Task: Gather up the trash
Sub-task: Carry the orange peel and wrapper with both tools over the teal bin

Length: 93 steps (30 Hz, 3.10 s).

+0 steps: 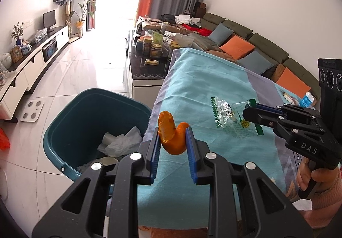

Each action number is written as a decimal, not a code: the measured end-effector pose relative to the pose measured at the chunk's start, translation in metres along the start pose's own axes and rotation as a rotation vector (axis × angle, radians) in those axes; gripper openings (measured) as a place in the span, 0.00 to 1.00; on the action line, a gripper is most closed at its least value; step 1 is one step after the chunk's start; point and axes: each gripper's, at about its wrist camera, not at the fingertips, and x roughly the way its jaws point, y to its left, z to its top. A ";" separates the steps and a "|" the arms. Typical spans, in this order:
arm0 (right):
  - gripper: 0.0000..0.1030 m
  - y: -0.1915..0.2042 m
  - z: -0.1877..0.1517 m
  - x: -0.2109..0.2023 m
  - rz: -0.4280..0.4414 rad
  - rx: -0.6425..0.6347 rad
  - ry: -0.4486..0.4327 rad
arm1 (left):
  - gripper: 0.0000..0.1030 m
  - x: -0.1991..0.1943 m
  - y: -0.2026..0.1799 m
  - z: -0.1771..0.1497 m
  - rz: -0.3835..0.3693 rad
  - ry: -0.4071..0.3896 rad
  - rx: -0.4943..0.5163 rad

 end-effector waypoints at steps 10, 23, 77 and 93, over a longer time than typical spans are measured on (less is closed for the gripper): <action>0.08 0.007 0.004 0.007 0.019 -0.010 0.006 | 0.23 0.000 0.008 0.000 0.029 0.001 -0.012; 0.08 0.016 0.012 0.020 0.047 -0.025 0.016 | 0.23 -0.006 0.020 0.000 0.063 -0.011 -0.025; 0.08 0.058 0.047 0.094 0.147 -0.046 0.099 | 0.23 0.010 0.077 -0.001 0.198 0.007 -0.132; 0.09 0.066 0.053 0.127 0.160 -0.023 0.164 | 0.24 0.028 0.089 -0.002 0.231 0.040 -0.155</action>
